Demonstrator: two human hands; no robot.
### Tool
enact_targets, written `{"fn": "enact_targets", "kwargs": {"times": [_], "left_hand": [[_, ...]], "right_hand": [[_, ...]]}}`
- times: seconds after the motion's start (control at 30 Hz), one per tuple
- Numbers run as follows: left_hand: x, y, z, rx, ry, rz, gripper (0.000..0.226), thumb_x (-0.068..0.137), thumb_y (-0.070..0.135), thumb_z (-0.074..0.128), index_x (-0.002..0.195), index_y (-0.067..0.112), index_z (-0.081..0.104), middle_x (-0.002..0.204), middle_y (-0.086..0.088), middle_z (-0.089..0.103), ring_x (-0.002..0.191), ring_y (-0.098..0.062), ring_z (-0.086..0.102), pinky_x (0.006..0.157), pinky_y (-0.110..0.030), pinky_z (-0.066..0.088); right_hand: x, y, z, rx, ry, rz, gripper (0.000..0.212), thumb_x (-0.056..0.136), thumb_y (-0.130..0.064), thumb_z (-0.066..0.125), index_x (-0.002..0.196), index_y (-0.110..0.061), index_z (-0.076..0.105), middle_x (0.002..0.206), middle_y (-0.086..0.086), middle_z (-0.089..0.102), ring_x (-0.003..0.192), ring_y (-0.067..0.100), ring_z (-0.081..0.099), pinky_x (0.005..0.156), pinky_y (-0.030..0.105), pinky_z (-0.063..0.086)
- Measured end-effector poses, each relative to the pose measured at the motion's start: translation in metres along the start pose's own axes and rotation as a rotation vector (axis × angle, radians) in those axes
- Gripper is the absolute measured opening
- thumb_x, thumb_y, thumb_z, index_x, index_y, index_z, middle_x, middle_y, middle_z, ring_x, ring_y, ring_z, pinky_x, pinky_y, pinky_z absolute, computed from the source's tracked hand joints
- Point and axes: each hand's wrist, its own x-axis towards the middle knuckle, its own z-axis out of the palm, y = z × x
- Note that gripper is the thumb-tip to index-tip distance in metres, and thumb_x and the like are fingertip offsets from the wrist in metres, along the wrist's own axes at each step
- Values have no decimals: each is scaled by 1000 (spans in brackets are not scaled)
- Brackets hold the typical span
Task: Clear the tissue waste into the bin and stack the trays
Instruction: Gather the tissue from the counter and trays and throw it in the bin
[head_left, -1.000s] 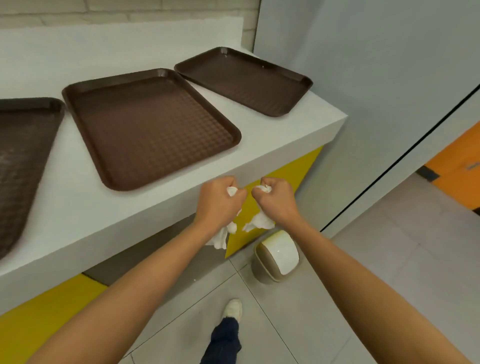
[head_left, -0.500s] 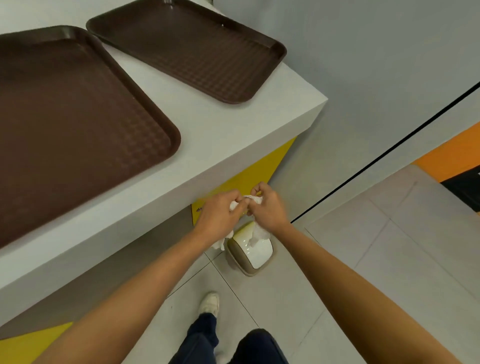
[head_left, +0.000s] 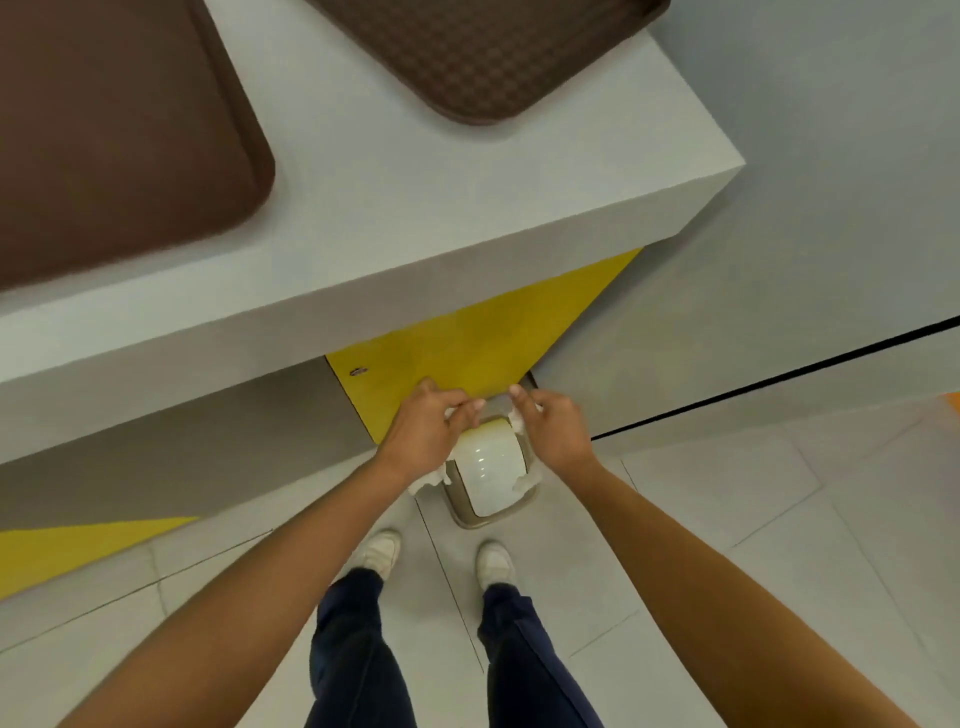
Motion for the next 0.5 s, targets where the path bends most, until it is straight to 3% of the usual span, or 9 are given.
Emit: {"fn": "enact_targets", "kwargs": {"times": [0.17,0.23,0.3,0.4,0.5], "left_hand": [[6,-12,54,-49,32,-243,8,84,22,68,87,15,65,95,-7,40,86,-19,44,68,-20,33],[6,-21,72,-97,7,-335,11,80,13,67,83,21,59,104,-8,41,90,-18,46,69,-20,38],[6,-33,89,-146,6,-412,18,73,9,63,79,25,57,111,-11,44,81,-16,50,60,-20,40],[6,-51,111,-182,-36,-510,34,73,-5,56,96,20,57,109,-5,33,73,-11,45,53,-17,38],[7,-68,131,-184,-45,-554,45,75,-13,52,108,18,54,107,-3,27,82,-17,43,55,-16,38]], "right_hand": [[23,48,-5,-62,-49,52,56,99,-45,30,52,-15,32,53,0,38,60,20,41,60,30,32],[30,66,0,-34,-118,108,56,100,-45,27,54,-14,34,57,0,41,66,20,42,65,31,34],[37,85,7,9,-217,187,51,100,-41,29,58,-15,41,64,1,46,70,20,44,70,31,35],[45,115,19,118,-317,299,33,97,-29,37,66,-22,46,72,-2,48,67,12,44,65,26,36],[51,142,34,204,-333,297,27,94,-16,44,68,-23,46,71,-6,46,64,5,42,60,19,34]]}}
